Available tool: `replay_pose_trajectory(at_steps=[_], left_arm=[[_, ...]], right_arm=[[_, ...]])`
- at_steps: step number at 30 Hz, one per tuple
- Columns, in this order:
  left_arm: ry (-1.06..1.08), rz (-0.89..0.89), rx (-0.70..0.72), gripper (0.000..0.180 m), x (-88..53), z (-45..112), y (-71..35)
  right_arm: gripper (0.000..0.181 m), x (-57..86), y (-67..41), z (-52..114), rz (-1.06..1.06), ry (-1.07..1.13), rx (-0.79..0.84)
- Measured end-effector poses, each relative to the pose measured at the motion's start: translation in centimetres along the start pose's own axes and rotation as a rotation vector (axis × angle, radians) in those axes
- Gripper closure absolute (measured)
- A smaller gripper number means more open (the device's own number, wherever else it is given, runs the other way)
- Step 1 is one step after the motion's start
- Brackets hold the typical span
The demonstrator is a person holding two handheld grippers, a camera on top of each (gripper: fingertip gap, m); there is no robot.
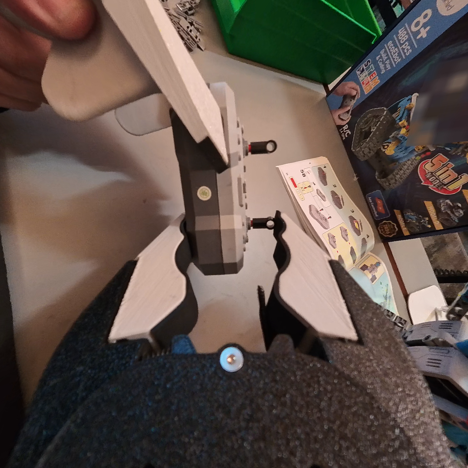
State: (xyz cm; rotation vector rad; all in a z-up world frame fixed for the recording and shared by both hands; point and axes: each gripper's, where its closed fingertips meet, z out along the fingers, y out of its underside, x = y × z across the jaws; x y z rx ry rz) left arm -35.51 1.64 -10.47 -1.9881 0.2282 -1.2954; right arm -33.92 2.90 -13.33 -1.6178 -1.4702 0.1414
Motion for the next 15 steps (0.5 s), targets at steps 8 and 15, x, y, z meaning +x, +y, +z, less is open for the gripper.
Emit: replay_pose_trajectory(at_steps=[8, 15], left_arm=[[0.008, 0.003, 0.004, 0.107, -0.2, -0.1, -0.1], [-0.044, 0.033, 0.006, 0.107, -0.5, 0.2, -0.1]], right_arm=[[0.116, 0.1, -0.1, 0.2, 0.046, -0.008, 0.017], [0.094, -0.1, -3.0, -0.7, 0.108, -0.028, 0.139]])
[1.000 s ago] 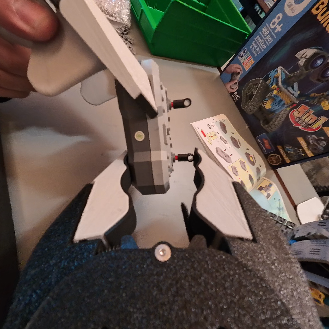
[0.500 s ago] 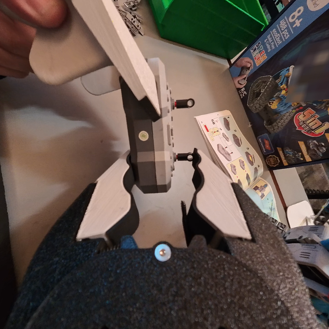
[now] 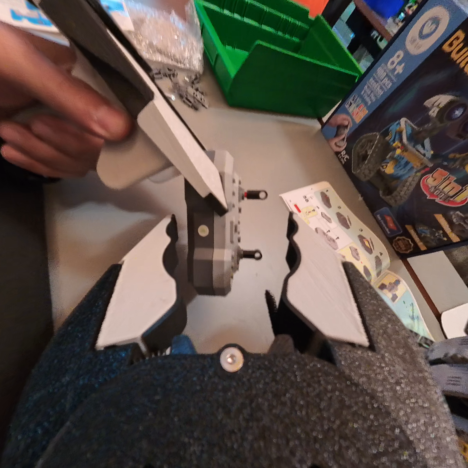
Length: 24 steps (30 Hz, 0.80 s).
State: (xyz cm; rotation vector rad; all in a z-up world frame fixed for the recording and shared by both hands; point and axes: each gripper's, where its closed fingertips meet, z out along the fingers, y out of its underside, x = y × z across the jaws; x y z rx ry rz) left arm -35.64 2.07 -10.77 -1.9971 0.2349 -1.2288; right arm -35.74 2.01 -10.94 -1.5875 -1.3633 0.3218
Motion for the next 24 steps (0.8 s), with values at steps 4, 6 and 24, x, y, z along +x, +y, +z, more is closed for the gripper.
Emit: replay_pose_trajectory(at_steps=[4, 6, 24], left_arm=[[0.033, 0.015, -0.033, 0.107, 1.4, 0.7, 0.8], [0.052, 0.001, -0.045, 0.107, 1.8, 1.0, 1.3], [0.028, 0.083, -0.037, 0.108, 2.3, 1.0, 1.1]], right_arm=[[0.1, -0.4, -0.2, 0.8, -0.023, 0.014, -0.007], [0.113, -0.5, -0.7, 0.4, -0.011, 0.015, 0.021], [0.119, -0.3, -0.8, -0.1, -0.083, 0.043, 0.028]])
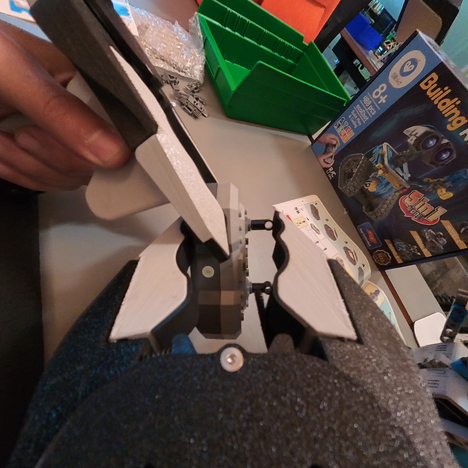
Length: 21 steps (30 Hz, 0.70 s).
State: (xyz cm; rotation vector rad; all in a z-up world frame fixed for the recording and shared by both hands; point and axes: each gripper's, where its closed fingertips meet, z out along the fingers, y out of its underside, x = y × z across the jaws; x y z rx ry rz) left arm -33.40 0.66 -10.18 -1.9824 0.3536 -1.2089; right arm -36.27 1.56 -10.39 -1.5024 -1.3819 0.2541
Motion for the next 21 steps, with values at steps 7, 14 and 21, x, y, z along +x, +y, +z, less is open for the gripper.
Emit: replay_pose_trajectory(at_steps=[7, 14, 21], left_arm=[[0.016, -0.016, -0.018, 0.108, -0.1, 0.1, 0.3], [-0.006, 0.048, -0.054, 0.107, -2.8, 0.0, -0.6], [-0.032, 0.336, -0.117, 0.107, -5.5, 0.2, -1.7]], right_arm=[[0.12, -0.3, 0.4, 0.0, 0.026, -0.02, -0.032], [0.109, 0.4, 1.2, 0.7, 0.053, 0.013, -0.054], [0.119, 2.6, 2.2, -2.0, 0.287, -0.011, 0.064]])
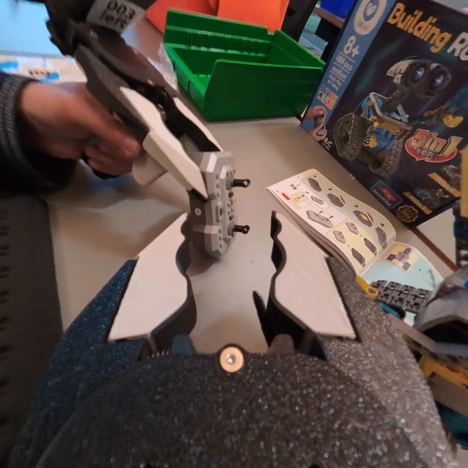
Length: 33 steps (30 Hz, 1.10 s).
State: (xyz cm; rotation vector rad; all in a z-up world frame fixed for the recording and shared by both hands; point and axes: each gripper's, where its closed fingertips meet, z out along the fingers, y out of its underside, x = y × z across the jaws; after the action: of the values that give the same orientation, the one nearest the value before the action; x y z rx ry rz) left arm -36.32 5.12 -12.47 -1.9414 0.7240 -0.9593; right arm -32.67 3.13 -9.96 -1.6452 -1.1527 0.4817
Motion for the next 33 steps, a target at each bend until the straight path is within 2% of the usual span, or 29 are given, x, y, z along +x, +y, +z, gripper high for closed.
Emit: replay_pose_trajectory(at_steps=[3, 7, 14, 19, 27, 33], left_arm=[[0.058, 0.167, -0.092, 0.106, 0.7, -0.3, 1.1], [0.096, 0.311, -0.248, 0.107, 0.3, -0.8, 3.9], [0.149, 0.422, -0.364, 0.106, -0.1, 0.0, 6.6], [0.13, 0.456, -0.431, 0.107, -0.8, -0.2, 8.1], [0.141, 0.426, -0.406, 0.107, -0.9, -0.6, 7.7], [0.166, 0.335, -0.328, 0.109, -1.5, -1.8, 6.3]], right_arm=[[0.122, 0.5, 0.3, -0.5, 0.074, -0.03, 0.036], [0.124, 0.5, 1.9, 0.4, 0.1, -0.048, -0.019], [0.125, -0.1, 2.4, 1.1, 0.109, -0.081, -0.029], [0.119, 0.4, 2.6, 1.2, 0.221, -0.098, -0.027], [0.116, 0.3, 5.6, 2.9, 0.234, -0.098, -0.144], [0.121, 0.0, 5.6, 3.2, 0.227, -0.118, -0.134]])
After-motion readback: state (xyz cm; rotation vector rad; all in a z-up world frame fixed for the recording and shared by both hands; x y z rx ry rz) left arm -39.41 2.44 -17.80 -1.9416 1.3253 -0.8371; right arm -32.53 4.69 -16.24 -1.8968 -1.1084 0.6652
